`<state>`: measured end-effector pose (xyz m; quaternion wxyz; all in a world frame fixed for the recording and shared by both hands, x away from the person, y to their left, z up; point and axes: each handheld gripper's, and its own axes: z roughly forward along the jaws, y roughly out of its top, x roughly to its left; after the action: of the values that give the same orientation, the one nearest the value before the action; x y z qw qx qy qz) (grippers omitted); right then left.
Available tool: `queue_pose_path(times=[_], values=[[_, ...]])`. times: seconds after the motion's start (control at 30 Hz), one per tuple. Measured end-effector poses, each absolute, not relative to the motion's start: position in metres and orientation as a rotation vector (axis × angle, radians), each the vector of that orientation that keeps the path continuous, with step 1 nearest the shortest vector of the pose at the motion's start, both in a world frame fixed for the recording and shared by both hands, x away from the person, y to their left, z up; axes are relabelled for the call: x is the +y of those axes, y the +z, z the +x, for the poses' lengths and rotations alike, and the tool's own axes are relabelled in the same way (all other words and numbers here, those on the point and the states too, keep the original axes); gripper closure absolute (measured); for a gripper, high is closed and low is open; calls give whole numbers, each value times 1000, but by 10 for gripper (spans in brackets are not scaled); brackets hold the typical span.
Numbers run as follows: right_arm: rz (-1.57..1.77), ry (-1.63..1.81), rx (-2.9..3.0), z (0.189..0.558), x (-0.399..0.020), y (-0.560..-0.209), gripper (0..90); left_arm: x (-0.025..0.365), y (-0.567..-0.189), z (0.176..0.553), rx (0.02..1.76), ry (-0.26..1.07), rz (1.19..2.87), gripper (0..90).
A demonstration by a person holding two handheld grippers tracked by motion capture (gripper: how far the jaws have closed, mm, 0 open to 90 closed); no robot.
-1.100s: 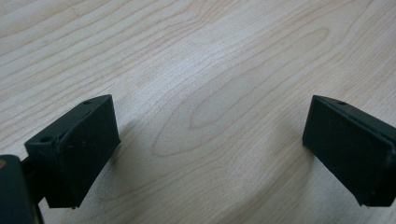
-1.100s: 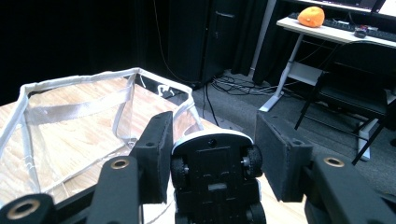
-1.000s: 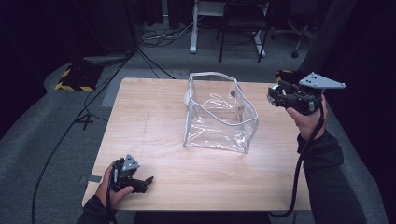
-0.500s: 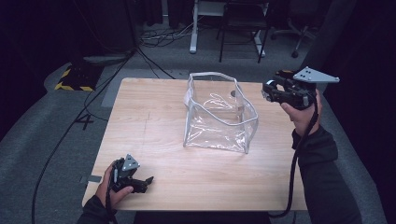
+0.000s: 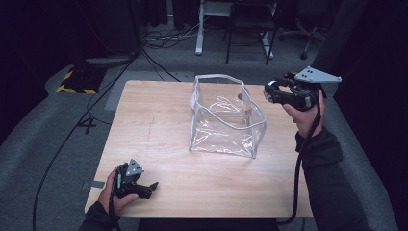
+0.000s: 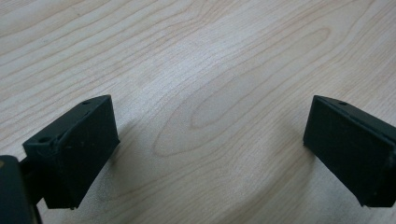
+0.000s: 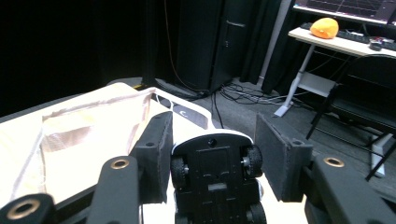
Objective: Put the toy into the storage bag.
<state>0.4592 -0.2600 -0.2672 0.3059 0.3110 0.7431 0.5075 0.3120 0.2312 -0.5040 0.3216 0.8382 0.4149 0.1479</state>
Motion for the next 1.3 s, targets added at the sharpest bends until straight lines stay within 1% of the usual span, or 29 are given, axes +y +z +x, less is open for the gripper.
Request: queue_pose_path(times=[0.37, 0.77, 1.03, 1.3], values=[[818, 1379, 1981, 464, -240, -269, 486, 231, -504, 312, 1090, 389, 2200, 35], [784, 1353, 2033, 469, -209, -271, 486, 231, -504, 312, 1090, 389, 2199, 34], [758, 1319, 2074, 476, -184, -277, 486, 231, -504, 312, 1091, 389, 2198, 34], [751, 1306, 2099, 484, -167, -283, 485, 231, -504, 312, 1095, 393, 2197, 33]])
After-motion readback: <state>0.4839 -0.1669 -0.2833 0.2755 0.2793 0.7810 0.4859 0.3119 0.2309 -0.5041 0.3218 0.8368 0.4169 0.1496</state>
